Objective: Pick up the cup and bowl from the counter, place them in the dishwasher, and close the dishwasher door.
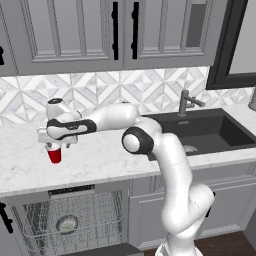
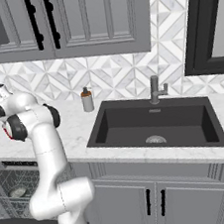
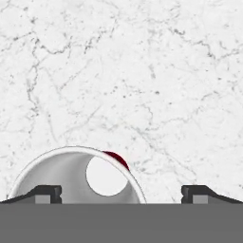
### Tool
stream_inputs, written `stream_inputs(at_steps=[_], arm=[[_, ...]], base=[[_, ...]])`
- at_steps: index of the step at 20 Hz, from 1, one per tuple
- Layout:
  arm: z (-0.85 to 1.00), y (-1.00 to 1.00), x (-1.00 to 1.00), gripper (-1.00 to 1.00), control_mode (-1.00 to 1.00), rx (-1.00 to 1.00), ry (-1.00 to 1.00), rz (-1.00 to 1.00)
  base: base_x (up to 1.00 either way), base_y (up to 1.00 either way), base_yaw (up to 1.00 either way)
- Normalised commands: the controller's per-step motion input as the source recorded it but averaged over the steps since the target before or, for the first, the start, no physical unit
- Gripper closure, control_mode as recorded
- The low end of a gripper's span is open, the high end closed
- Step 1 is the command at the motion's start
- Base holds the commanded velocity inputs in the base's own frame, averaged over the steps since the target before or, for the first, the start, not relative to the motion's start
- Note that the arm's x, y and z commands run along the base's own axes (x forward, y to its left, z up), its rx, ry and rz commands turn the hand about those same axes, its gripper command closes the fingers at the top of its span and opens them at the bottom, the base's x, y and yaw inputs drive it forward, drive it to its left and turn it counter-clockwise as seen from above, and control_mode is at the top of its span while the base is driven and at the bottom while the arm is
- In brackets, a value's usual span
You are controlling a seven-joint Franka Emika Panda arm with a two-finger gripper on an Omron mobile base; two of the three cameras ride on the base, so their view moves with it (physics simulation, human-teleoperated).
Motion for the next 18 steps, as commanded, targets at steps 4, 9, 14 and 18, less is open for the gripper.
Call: stream_inputs(at_steps=[4, 9, 14, 18], arm=[[-0.52, 0.0, 0.0, -1.0, -1.0, 0.0, 0.0, 0.0], [-0.14, 0.0, 0.0, -1.0, -1.0, 0.0, 0.0, 0.0], [0.0, 0.0, 0.0, 1.0, -1.0, 0.0, 0.0, 0.0], [0.0, 0.0, 0.0, 1.0, -1.0, 0.0, 0.0, 0.0]], base=[[0.0, 0.0, 0.0], [0.0, 0.0, 0.0], [0.0, 0.0, 0.0], [0.0, 0.0, 0.0]])
